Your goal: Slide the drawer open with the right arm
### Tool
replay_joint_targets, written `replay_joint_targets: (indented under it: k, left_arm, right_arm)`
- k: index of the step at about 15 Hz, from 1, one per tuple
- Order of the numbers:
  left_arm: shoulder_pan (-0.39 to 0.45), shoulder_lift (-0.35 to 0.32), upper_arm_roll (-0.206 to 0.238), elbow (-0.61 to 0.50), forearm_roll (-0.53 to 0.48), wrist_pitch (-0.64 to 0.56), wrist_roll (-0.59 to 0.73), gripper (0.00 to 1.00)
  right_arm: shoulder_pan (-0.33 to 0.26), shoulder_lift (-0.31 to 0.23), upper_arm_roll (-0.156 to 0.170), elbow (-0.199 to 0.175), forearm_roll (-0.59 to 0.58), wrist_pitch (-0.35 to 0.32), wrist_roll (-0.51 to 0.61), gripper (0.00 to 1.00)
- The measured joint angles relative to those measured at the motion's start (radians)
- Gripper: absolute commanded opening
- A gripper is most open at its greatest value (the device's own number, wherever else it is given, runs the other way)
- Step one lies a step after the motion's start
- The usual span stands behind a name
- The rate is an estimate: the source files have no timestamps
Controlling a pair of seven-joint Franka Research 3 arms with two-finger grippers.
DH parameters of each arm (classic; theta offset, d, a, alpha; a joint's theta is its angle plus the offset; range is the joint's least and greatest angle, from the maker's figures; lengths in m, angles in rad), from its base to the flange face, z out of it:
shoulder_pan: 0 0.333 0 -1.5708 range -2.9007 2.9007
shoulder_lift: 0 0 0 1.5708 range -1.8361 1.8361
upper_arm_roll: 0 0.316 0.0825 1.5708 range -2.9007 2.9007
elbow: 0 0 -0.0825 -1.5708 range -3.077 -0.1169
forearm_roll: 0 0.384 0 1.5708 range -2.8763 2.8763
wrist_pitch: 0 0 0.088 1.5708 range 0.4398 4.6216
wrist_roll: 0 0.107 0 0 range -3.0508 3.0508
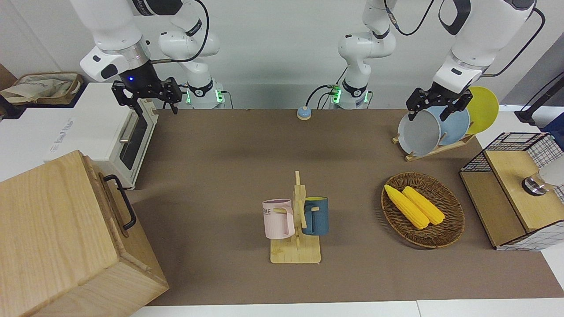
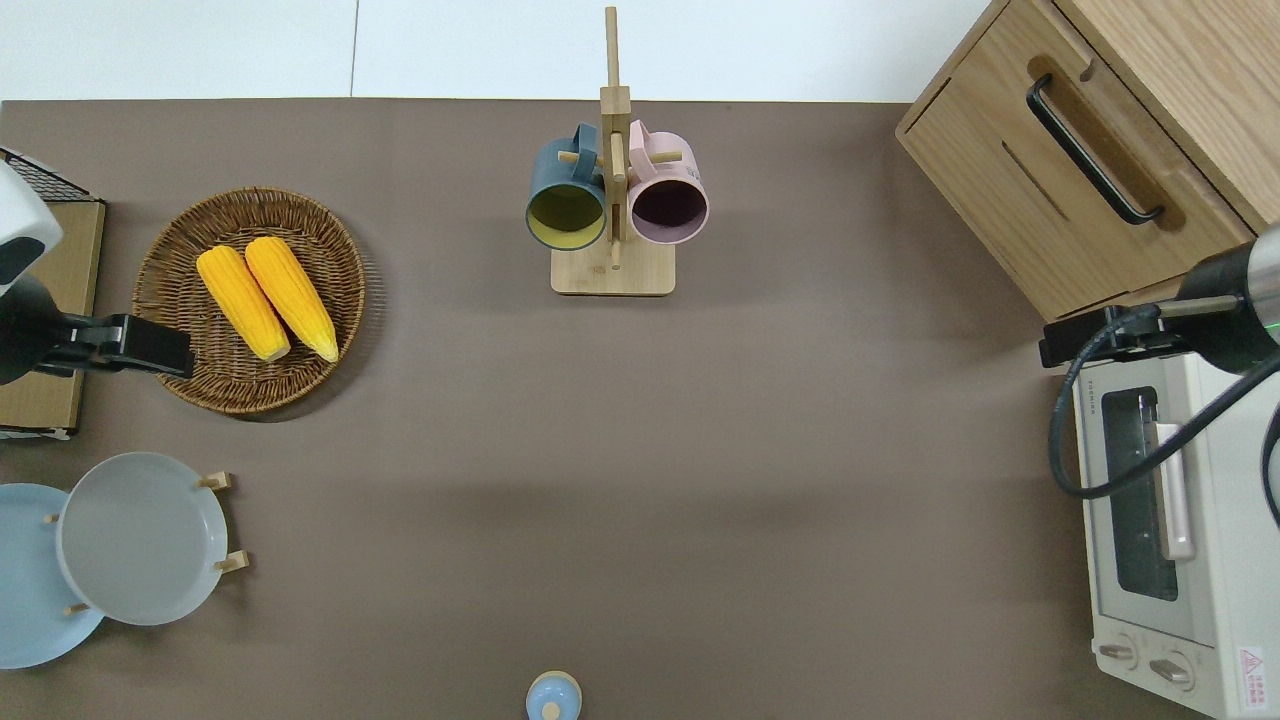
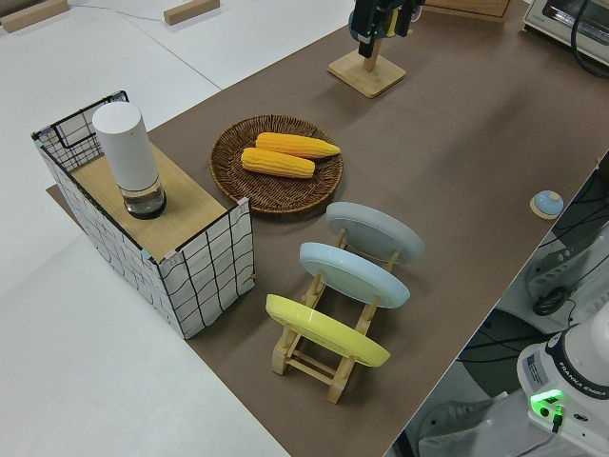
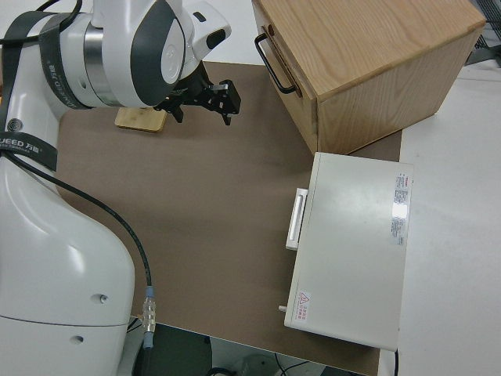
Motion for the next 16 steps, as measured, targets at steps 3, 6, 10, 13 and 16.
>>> replay_joint_targets:
  k: [3,6,10,13,16]
  left_arm:
    - [0.0,0.0,0.0,0.0,0.0,0.0,0.0,0.99]
    - [0.0,0.0,0.0,0.0,0.0,0.0,0.0,0.99]
    - [0.0,0.0,0.0,0.0,0.0,0.0,0.0,0.99]
    - [0.0,0.0,0.0,0.0,0.0,0.0,0.0,0.99]
    - [0.0,0.0,0.0,0.0,0.0,0.0,0.0,0.99]
  right_arm:
    - [0.0,0.0,0.0,0.0,0.0,0.0,0.0,0.99]
    - [0.0,0.0,0.0,0.0,-0.001,0.0,0.0,0.992]
    - [0.0,0.005,-0.001,0.0,-0.008,0.0,0.0,0.99]
    - [0.0,0.021,0.0,0.0,-0.019,0.023,0.0,0.99]
    - [0.001,0.033,0.006,0.002,-0.031,0.048,0.0,0.99]
